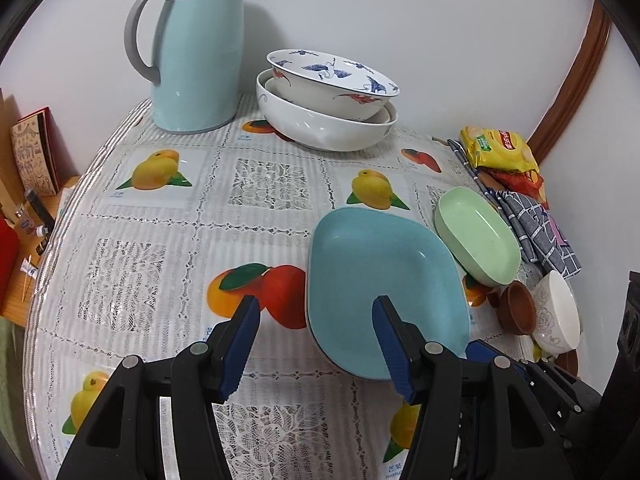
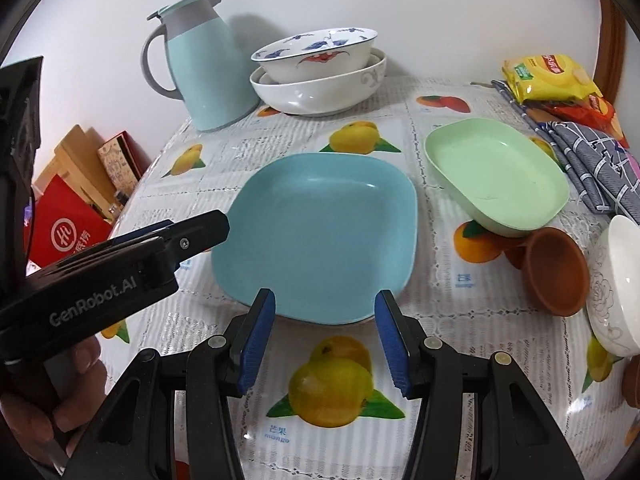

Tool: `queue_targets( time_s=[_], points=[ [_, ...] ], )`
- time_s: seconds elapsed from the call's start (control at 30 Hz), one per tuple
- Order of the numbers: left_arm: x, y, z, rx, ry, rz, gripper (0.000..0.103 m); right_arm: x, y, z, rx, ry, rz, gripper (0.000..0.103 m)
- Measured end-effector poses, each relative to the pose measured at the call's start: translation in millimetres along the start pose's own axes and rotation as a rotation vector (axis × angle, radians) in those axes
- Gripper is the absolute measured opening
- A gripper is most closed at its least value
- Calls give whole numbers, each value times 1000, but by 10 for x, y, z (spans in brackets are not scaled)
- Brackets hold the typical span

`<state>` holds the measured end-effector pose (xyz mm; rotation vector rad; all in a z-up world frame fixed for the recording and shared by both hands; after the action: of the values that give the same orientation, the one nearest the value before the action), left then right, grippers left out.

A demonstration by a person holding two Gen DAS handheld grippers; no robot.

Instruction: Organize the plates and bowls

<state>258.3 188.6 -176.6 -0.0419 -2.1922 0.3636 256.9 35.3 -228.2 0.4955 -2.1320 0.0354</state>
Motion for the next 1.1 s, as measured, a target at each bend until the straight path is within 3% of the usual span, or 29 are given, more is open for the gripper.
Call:
queue_targets(
  time_s=[0.2,0.37,0.67,0.77,0.83,0.97,1.1],
  points=[
    [13,-82,0,-17,-4,10,56,184,-154,-18,-11,-51,5,52],
    [74,-286,-25,-32,-25,9,56,441,-481,-70,-10,-114,85,52],
    [252,-789,-158,-84,-84,2,56,870,-1249,-177,-158,-164,110,52],
    [280,-987,-185,-103,-77,9,56,1021,-1373,-210,-107,-177,163,62],
    [271,-1095,-205,-109,-66,18,56,1131,-1418,-233,-76,-202,192,82],
    [244,-1280,-224,-144,-54,17,56,1314,-1471,-278,-62,-234,125,83],
    [240,-1429,-261,-164,-56,9,56,1306,-1586,-342,-97,-196,97,83]
  ],
)
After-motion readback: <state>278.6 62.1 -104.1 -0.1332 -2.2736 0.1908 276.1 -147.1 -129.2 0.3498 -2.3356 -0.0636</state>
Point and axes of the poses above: each gripper's, at about its wrist camera, not at the fingertips, and x roughly against the way its jaws point, y to its left, z to its underside, the point moved 8 cm from there along -x, roughly the way its jaws point, and after that the axes turned 2 degrees about z, right-handed, at the moved point
